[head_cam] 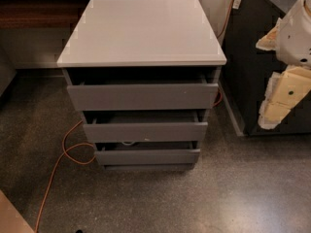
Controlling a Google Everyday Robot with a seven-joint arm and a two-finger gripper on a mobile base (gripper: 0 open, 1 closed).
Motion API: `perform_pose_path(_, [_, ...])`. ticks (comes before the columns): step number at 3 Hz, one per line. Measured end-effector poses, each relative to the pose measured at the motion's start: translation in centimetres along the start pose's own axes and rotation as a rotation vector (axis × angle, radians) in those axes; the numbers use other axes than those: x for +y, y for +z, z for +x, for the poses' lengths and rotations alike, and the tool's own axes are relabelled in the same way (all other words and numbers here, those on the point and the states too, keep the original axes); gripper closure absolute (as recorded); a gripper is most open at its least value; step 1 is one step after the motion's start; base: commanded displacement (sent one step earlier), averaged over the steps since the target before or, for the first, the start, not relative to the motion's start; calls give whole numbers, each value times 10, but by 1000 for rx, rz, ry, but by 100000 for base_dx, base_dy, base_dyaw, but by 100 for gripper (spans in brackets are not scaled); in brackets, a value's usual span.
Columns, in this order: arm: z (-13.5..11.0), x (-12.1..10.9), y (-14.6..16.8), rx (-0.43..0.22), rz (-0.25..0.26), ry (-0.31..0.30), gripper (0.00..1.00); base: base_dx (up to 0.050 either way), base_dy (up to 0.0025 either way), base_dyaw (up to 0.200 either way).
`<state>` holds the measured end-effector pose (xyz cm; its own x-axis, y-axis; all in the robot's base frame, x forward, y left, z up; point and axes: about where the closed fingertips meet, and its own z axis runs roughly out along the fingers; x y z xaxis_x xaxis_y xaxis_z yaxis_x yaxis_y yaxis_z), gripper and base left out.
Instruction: Pick coke can from bottom drawer and place on counter
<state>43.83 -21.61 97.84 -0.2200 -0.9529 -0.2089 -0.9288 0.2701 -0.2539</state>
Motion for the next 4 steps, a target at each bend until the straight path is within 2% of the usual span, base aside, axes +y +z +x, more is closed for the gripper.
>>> perform_pose_path(1, [0,0,0,0,0,0,0,0,0,0])
perform_pose_path(2, [-8,0,21,14,-30,13,0,0,0,0])
perform_pose_path(3, [-18,2,60,14,-69,18,0,0,0,0])
perform_pose_path(4, [-29,5,106,0,-83,23,0,0,0,0])
